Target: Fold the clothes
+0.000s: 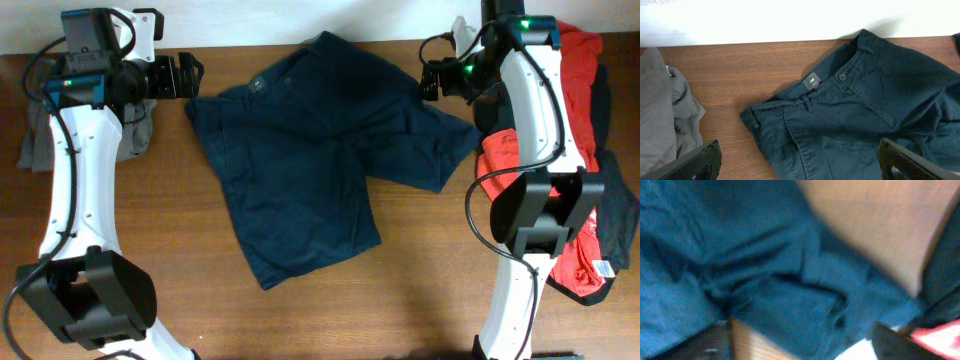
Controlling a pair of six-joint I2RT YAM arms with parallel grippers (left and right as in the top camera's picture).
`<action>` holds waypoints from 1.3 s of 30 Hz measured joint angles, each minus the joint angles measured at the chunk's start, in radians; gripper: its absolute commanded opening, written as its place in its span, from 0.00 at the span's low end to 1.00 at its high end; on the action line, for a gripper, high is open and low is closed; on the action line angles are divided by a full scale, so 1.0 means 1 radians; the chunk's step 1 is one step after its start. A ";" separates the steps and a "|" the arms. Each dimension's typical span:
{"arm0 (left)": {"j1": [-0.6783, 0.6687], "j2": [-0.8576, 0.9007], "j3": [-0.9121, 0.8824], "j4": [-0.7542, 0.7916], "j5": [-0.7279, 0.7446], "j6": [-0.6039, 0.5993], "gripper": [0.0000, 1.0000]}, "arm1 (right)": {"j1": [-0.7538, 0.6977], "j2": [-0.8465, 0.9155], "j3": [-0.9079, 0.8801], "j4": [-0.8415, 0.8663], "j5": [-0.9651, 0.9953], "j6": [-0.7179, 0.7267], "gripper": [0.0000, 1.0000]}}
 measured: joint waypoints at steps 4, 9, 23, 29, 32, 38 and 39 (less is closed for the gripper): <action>0.000 0.000 0.000 -0.006 0.000 0.000 0.99 | 0.002 0.000 -0.059 -0.068 -0.009 0.078 0.72; 0.000 0.000 0.000 -0.030 -0.004 0.000 0.99 | 0.002 0.000 -0.186 -0.074 -0.011 0.150 0.68; 0.000 0.000 0.000 -0.037 -0.024 0.000 0.99 | 0.002 0.001 -0.441 0.097 0.072 0.282 0.52; 0.000 0.000 0.000 -0.037 -0.026 0.000 0.99 | 0.002 0.001 -0.527 0.163 0.084 0.301 0.33; 0.000 0.000 0.000 -0.037 -0.026 0.000 0.99 | 0.002 0.001 -0.552 0.167 0.083 0.304 0.08; 0.000 0.000 0.000 -0.037 -0.026 0.000 0.99 | 0.002 0.001 -0.553 0.139 0.068 0.301 0.04; 0.000 0.000 0.000 -0.037 -0.026 0.000 0.99 | 0.002 0.001 -0.553 0.128 0.064 0.297 0.04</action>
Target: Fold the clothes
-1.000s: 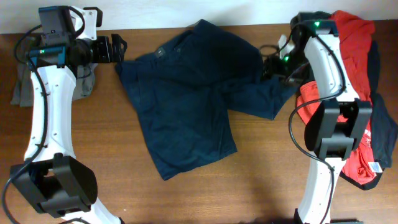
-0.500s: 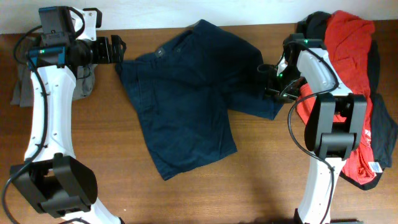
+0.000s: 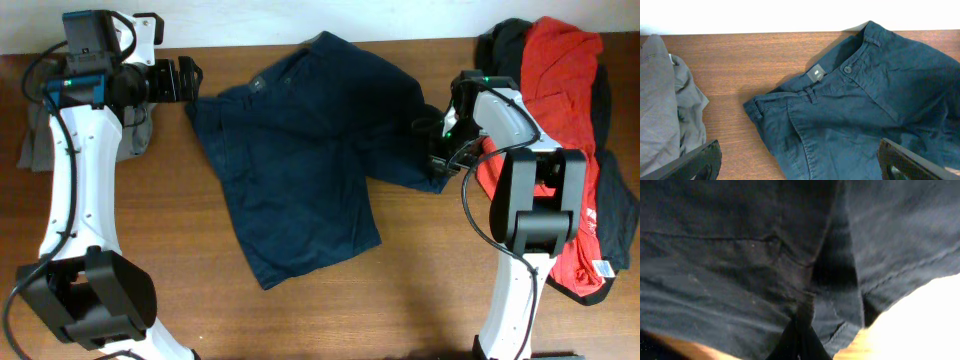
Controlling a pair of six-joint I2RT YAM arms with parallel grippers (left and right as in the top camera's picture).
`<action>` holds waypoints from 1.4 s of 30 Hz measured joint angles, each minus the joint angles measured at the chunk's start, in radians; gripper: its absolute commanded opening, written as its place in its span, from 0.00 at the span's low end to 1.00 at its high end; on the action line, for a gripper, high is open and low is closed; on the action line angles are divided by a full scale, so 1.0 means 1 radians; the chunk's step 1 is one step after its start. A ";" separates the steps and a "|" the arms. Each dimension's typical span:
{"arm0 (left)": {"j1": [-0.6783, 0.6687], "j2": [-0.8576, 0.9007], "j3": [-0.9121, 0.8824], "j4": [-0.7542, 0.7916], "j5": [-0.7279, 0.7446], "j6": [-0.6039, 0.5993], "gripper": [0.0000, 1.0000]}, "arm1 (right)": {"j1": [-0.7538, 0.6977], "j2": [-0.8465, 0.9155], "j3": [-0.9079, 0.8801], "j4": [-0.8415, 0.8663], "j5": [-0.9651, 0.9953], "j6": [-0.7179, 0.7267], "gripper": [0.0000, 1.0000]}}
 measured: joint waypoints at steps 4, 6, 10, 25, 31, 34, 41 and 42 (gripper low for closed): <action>0.000 0.000 0.000 0.000 0.000 0.000 0.99 | 0.001 -0.023 -0.004 -0.045 -0.004 -0.021 0.04; 0.000 0.000 0.000 0.000 0.000 0.000 0.99 | 0.005 -0.060 -0.006 -0.076 -0.004 -0.033 0.04; 0.000 0.000 0.000 -0.001 0.000 0.000 0.99 | 0.035 -0.156 -0.005 -0.150 0.000 -0.064 0.04; 0.000 0.000 0.000 -0.047 -0.072 0.000 0.99 | 0.257 -0.194 -0.277 -0.084 0.018 -0.058 0.04; 0.000 0.000 0.000 -0.059 -0.103 0.000 0.99 | 0.249 -0.194 -0.338 -0.040 0.019 -0.045 0.20; 0.000 0.000 0.000 -0.060 -0.113 0.000 0.99 | 0.248 -0.196 -0.336 -0.032 0.019 -0.048 0.36; 0.000 0.000 0.000 -0.060 -0.120 0.000 0.99 | 0.248 -0.320 -0.281 -0.001 0.019 -0.085 0.64; 0.000 0.000 0.000 -0.061 -0.120 0.000 0.99 | 0.248 -0.345 -0.274 0.022 0.019 -0.092 0.64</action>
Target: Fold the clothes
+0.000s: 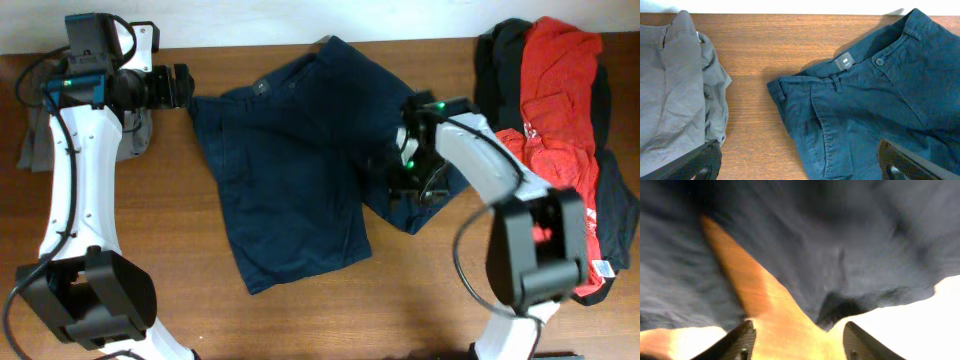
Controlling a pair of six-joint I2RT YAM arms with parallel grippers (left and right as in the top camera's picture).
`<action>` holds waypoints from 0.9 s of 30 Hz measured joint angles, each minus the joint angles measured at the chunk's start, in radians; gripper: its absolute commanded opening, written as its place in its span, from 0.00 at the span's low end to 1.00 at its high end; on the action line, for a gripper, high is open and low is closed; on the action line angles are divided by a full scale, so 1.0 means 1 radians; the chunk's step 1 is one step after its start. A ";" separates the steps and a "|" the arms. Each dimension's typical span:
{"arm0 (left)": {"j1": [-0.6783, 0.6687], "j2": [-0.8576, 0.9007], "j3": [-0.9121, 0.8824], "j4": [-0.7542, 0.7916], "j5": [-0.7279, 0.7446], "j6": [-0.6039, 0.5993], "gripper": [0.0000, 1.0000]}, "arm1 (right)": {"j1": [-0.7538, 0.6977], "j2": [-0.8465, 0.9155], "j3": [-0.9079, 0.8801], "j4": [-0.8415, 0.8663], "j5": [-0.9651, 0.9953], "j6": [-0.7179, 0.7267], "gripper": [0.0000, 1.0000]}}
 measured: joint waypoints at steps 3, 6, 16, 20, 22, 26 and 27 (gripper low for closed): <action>0.000 0.000 0.000 -0.003 0.000 0.000 0.99 | 0.000 -0.042 0.015 0.062 0.000 -0.017 0.64; 0.000 0.000 0.000 -0.007 0.000 0.000 0.99 | 0.002 -0.040 0.018 0.113 0.006 -0.044 0.64; 0.000 0.000 0.000 -0.020 0.000 0.000 0.99 | 0.013 -0.002 -0.052 0.243 0.070 -0.169 0.59; 0.000 0.000 0.000 -0.021 0.000 0.000 0.99 | 0.013 -0.002 -0.100 0.320 0.084 -0.212 0.59; 0.000 0.000 0.000 -0.023 0.000 0.000 0.99 | 0.013 -0.002 -0.127 0.365 0.089 -0.227 0.53; 0.000 0.000 0.000 -0.026 0.000 0.000 0.99 | 0.013 -0.002 -0.177 0.410 0.095 -0.248 0.27; 0.000 0.000 0.000 -0.027 0.000 0.000 0.99 | 0.013 -0.002 -0.183 0.410 0.097 -0.253 0.24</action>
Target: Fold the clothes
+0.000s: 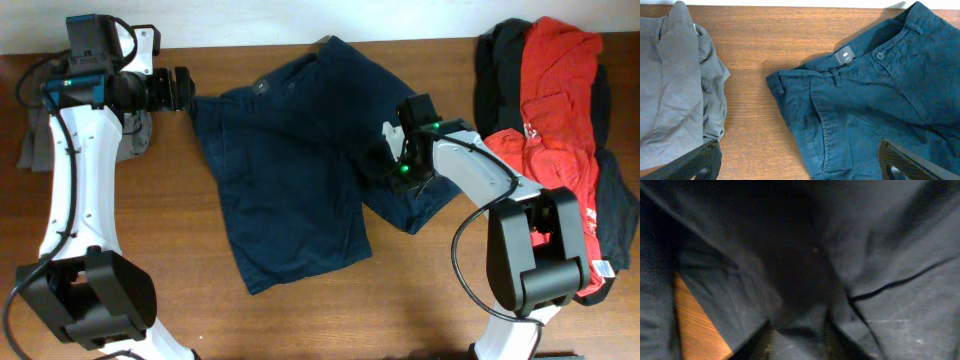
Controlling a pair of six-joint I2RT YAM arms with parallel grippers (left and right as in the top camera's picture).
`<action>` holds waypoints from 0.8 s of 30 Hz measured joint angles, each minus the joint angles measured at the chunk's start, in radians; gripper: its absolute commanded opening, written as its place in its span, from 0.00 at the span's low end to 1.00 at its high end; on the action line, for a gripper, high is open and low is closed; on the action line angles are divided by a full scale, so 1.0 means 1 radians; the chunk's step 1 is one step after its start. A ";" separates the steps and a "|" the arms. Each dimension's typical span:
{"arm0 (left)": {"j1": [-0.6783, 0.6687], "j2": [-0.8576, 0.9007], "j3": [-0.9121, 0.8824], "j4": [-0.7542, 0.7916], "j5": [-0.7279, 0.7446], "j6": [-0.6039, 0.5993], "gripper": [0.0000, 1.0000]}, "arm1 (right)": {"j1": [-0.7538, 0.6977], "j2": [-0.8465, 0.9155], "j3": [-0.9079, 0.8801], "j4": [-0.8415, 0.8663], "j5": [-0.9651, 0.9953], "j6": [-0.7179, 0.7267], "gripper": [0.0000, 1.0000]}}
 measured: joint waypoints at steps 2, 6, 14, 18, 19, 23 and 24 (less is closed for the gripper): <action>0.000 0.000 0.000 -0.002 0.000 0.000 0.99 | 0.000 0.000 -0.003 0.003 0.002 -0.001 0.15; 0.000 0.000 0.000 -0.003 0.000 0.000 0.99 | 0.000 0.000 -0.003 0.005 0.004 -0.002 0.04; 0.000 0.000 0.000 -0.014 -0.002 0.000 0.99 | 0.042 -0.008 -0.003 -0.157 -0.047 -0.003 0.04; 0.000 0.000 0.000 -0.020 -0.004 0.000 0.99 | 0.143 -0.029 -0.003 -0.264 -0.067 -0.016 0.34; 0.000 0.000 0.000 -0.021 -0.004 0.000 0.99 | 0.169 -0.030 -0.003 -0.278 -0.067 -0.021 0.55; 0.000 0.000 0.000 -0.021 -0.006 0.000 0.99 | 0.277 -0.030 -0.003 -0.285 -0.046 -0.019 0.73; 0.000 0.000 0.000 -0.021 -0.007 0.000 0.99 | 0.290 -0.030 -0.003 -0.281 -0.043 -0.011 0.73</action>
